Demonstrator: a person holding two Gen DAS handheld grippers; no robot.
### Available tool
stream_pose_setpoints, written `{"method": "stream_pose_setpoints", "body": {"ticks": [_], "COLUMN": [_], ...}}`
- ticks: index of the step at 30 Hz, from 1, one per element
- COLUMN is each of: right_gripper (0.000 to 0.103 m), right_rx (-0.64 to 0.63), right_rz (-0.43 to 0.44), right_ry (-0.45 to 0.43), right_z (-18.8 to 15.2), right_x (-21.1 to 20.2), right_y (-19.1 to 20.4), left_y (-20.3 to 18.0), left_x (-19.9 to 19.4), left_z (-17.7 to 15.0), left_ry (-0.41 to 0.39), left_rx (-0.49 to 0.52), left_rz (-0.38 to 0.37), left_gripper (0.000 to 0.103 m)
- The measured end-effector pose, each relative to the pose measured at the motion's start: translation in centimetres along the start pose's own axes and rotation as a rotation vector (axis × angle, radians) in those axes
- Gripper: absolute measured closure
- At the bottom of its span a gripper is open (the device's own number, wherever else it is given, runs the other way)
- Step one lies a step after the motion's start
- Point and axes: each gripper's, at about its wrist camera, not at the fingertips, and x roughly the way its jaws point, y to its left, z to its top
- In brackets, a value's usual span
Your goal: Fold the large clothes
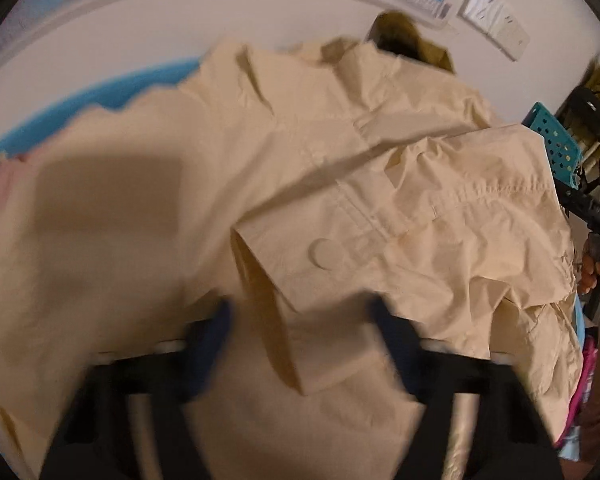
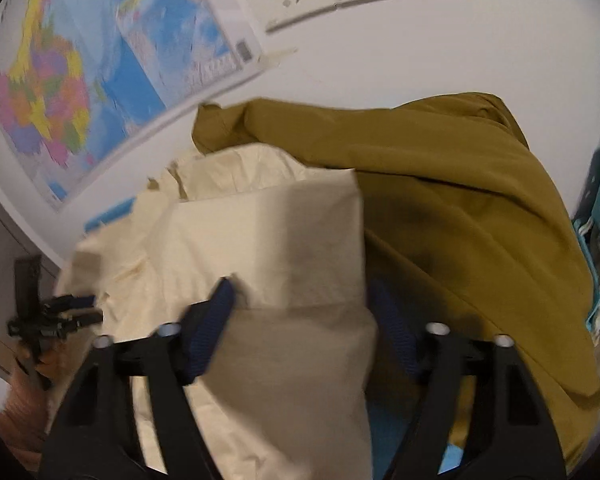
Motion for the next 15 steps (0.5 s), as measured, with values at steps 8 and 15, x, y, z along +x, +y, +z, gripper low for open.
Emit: {"method": "stream_pose_setpoints", "body": {"ticks": [8, 15], "right_gripper": [0.043, 0.033], "right_rx": [-0.133, -0.236], "right_rz": [-0.216, -0.125], "right_ry": [-0.034, -0.204], "right_z": [0.0, -1.3], "right_x": [0.7, -5.0], "right_y": [2.3, 7.8], "left_y": [0.9, 1.8], "left_x": [-3.0, -11.4], "left_z": [-1.0, -5.4], "left_ry": [-0.065, -0.241], "left_rx": [0.006, 0.094], "left_rz": [0.067, 0.096], "left_gripper": [0.040, 0.024]}}
